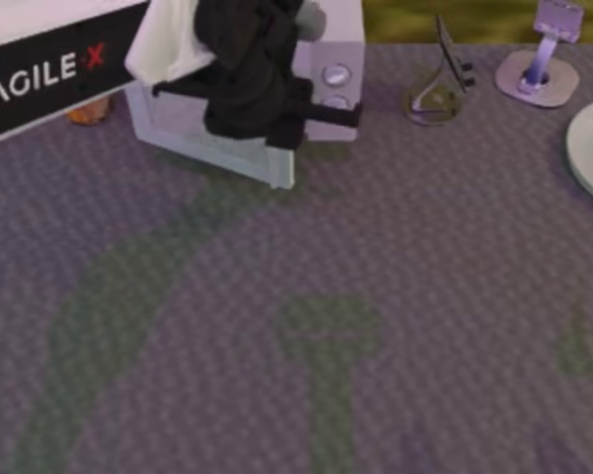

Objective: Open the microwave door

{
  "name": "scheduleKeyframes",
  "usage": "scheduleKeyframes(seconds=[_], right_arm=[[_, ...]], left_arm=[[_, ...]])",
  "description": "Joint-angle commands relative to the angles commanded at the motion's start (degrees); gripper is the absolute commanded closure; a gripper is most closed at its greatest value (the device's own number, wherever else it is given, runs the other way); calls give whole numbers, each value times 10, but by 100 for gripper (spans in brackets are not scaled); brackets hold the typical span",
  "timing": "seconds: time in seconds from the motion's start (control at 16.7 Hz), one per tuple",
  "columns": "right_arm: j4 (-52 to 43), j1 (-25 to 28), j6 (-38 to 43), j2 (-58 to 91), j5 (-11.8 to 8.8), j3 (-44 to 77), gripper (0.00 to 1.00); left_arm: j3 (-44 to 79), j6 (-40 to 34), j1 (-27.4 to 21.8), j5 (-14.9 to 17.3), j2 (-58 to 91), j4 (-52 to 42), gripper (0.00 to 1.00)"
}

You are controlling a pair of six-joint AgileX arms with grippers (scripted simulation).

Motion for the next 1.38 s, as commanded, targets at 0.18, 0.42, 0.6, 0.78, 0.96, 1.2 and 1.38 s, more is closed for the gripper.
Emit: scheduleKeyframes(seconds=[0.18, 0.42, 0.6, 0.78, 0.96, 1.2, 1.38], right_arm=[[0, 0, 0, 0, 0, 0, 0], [0, 0, 0, 0, 0, 0, 0], [0, 0, 0, 0, 0, 0, 0], [0, 0, 0, 0, 0, 0, 0], [0, 0, 0, 0, 0, 0, 0], [0, 0, 0, 0, 0, 0, 0], [0, 0, 0, 0, 0, 0, 0]], left_arm=[[-35, 35, 10, 17, -25, 13, 100], [-59, 62, 17, 30, -43, 23, 100], [-59, 62, 17, 30, -43, 23, 100], [-59, 62, 17, 30, -43, 23, 100], [-59, 62, 17, 30, -43, 23, 100], [-59, 62, 17, 30, -43, 23, 100], [-59, 62, 17, 30, -43, 23, 100]])
